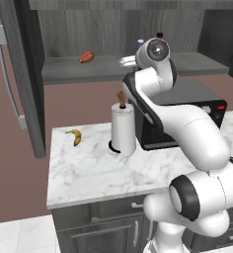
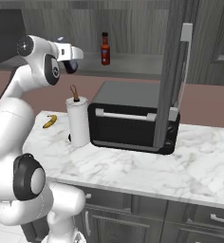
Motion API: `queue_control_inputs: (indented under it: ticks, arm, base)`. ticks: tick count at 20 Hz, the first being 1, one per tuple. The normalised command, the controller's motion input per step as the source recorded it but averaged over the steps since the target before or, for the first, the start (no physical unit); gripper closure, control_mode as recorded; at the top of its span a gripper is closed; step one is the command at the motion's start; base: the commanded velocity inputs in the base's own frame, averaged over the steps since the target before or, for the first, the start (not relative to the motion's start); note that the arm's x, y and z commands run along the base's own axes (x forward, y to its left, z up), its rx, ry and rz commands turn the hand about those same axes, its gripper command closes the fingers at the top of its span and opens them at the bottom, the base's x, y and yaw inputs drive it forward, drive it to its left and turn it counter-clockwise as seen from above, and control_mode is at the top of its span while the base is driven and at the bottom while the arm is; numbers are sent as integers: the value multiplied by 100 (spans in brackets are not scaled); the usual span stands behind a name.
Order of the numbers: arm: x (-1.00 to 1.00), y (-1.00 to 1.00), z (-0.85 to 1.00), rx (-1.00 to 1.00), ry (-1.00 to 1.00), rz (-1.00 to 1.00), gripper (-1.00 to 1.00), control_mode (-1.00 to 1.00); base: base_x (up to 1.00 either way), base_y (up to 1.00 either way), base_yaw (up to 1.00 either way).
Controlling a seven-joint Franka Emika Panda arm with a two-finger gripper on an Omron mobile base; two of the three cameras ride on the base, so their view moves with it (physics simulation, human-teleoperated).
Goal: Pick the condiment bottle and condiment bottle from the counter and place them in the cabinet.
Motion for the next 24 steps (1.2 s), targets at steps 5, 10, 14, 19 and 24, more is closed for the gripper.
queue_control_inputs:
  ticks: [5, 10, 14, 19, 24]
  arm:
    - [49, 0, -15, 0, 0, 0, 100, -100]
    - [46, 0, -24, 0, 0, 0, 100, -100]
    - [50, 0, -24, 0, 0, 0, 100, -100]
    - [50, 0, -32, 0, 0, 0, 100, -100]
    - [39, 0, -36, 0, 0, 0, 100, -100]
  base:
    - [0, 0, 0]
    - [0, 0, 0]
    - [0, 0, 0]
    - [0, 0, 0]
    - [0, 0, 0]
